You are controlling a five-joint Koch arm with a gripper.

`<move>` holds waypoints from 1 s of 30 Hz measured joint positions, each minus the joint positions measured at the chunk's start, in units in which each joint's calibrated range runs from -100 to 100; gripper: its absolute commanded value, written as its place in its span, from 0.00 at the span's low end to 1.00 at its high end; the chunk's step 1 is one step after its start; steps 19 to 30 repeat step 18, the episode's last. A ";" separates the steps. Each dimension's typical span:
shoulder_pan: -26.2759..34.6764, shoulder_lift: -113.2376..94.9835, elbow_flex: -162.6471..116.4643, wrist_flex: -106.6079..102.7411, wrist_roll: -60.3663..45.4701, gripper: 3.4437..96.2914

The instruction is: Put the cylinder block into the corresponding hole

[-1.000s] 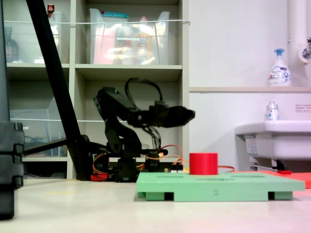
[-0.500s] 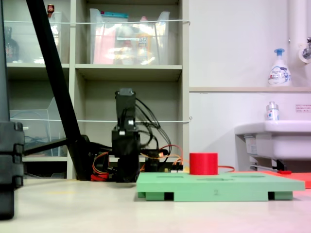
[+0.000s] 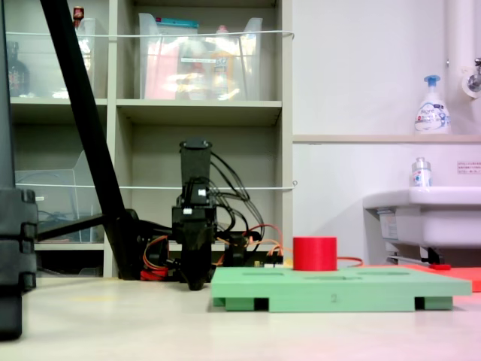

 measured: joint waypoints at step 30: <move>-0.20 0.00 0.00 0.00 0.00 0.50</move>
